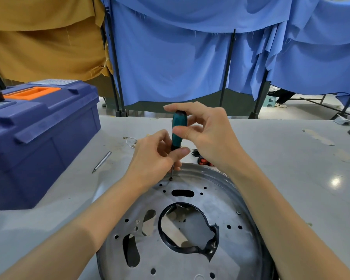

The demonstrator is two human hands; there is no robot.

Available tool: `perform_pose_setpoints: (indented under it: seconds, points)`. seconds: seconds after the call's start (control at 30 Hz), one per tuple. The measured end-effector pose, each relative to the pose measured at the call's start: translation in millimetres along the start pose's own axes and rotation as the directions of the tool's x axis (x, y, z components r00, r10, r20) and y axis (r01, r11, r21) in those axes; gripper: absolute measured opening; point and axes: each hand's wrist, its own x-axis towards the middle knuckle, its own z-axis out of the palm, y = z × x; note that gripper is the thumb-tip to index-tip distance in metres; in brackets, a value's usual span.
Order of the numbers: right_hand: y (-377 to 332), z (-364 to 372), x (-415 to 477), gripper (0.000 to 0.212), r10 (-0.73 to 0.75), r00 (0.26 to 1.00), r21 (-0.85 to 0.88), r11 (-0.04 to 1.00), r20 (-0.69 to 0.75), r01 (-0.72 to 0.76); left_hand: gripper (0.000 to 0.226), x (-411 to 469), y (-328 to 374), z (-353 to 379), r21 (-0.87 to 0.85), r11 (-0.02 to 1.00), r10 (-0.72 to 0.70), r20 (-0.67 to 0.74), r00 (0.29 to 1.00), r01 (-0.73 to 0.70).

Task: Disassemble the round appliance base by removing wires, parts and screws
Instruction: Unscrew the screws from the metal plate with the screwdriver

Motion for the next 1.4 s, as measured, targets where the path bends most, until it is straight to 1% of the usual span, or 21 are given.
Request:
perform_pose_setpoints:
  seconds: [0.07,0.1,0.2,0.3,0.37,0.47,0.5,0.57,0.63,0.7,0.73,0.8,0.87,0.9,0.97,1.03,1.17,1.2,1.23,1.3,1.4]
  points:
    - [0.2,-2.2,0.4,0.045,0.001,1.0,0.011,1.0,0.004,-0.001,0.032,0.0,0.1,-0.6,-0.015,1.0,-0.011,-0.018,1.0,0.011]
    - [0.4,-3.1,0.6,0.045,0.0,1.0,0.018,1.0,0.012,0.0,0.031,0.0,-0.3,-1.3,-0.038,0.999,-0.014,-0.019,1.0,0.013]
    - [1.5,-3.8,0.4,0.041,0.003,1.0,0.05,0.999,0.029,-0.005,0.014,-0.3,-0.5,-2.9,-0.103,0.995,0.006,0.028,1.0,-0.003]
    - [1.2,-0.3,0.5,0.029,0.024,0.999,0.086,0.996,0.029,-0.026,0.012,0.2,-1.3,-1.3,-0.053,0.998,0.031,0.043,0.999,-0.029]
    - [0.8,2.7,-0.2,0.027,0.025,0.999,0.045,0.999,0.021,-0.026,0.015,0.9,-1.1,-0.6,-0.026,0.999,0.028,0.023,0.999,-0.027]
    - [1.1,2.5,0.2,0.034,0.013,1.0,-0.02,1.0,-0.009,-0.013,0.032,0.5,0.3,-0.7,-0.014,1.0,0.0,-0.013,1.0,-0.001]
    - [1.6,1.1,0.6,0.038,0.01,1.0,-0.028,1.0,-0.022,-0.01,0.031,0.3,-0.1,-1.2,-0.03,1.0,-0.003,-0.015,1.0,0.002]
    - [2.7,-1.8,1.5,0.044,0.015,0.999,-0.029,0.999,-0.032,-0.016,0.019,0.2,-1.0,-1.7,-0.059,0.998,0.006,0.004,1.0,-0.006]
    - [3.6,-3.5,1.6,0.042,0.02,1.0,-0.003,1.0,-0.017,-0.021,0.01,0.8,-1.1,-1.2,-0.05,0.999,0.018,0.026,1.0,-0.016]
    - [3.0,-2.8,0.9,0.036,0.024,1.0,0.046,0.999,0.004,-0.025,0.008,1.2,-1.9,-0.4,-0.025,1.0,0.009,0.02,1.0,-0.008]
    - [2.1,-1.3,0.5,0.031,0.025,1.0,0.07,0.997,0.012,-0.026,0.011,1.3,-2.1,-0.1,-0.018,1.0,0.003,0.008,1.0,-0.003]
    - [0.8,1.7,-0.3,0.023,0.022,1.0,0.069,0.997,0.006,-0.022,0.025,1.3,-1.8,0.4,-0.003,1.0,-0.005,-0.02,1.0,0.005]
    - [1.1,1.8,0.1,0.023,0.019,1.0,0.039,0.999,-0.016,-0.019,0.035,0.9,-1.1,0.1,-0.001,1.0,-0.006,-0.037,0.999,0.006]
    - [1.5,0.9,0.4,0.026,0.019,0.999,0.03,0.999,-0.031,-0.018,0.034,0.8,-1.3,-0.3,-0.012,1.0,-0.006,-0.032,0.999,0.005]
    - [2.5,-1.5,0.9,0.034,0.022,0.999,0.031,0.999,-0.047,-0.02,0.02,0.5,-2.4,-1.2,-0.045,0.999,0.008,0.006,1.0,-0.008]
    - [3.0,-3.3,1.1,0.038,0.023,0.999,0.063,0.998,-0.026,-0.022,0.009,-0.1,-2.4,-1.5,-0.054,0.998,0.031,0.049,0.998,-0.028]
    - [1.4,-0.4,0.9,0.031,0.022,1.0,0.11,0.994,0.021,-0.024,0.007,1.1,-3.0,0.0,-0.032,0.999,0.014,0.041,0.999,-0.013]
    - [0.7,1.1,0.5,0.027,0.02,1.0,0.095,0.995,0.022,-0.022,0.012,1.6,-3.2,0.2,-0.034,0.999,0.0,0.026,1.0,0.001]
    - [0.6,2.0,0.0,0.026,0.023,1.0,0.07,0.997,0.017,-0.024,0.022,1.8,-3.1,0.2,-0.039,0.999,-0.011,0.008,1.0,0.012]
    - [1.2,1.7,0.1,0.027,0.027,1.0,0.027,0.999,-0.007,-0.026,0.038,1.1,-2.1,-0.8,-0.062,0.998,-0.018,-0.004,1.0,0.017]
    - [1.6,-1.4,0.9,0.038,0.03,0.999,0.031,0.999,-0.034,-0.029,0.035,0.1,-0.6,-0.9,-0.081,0.997,0.01,0.053,0.999,-0.006]
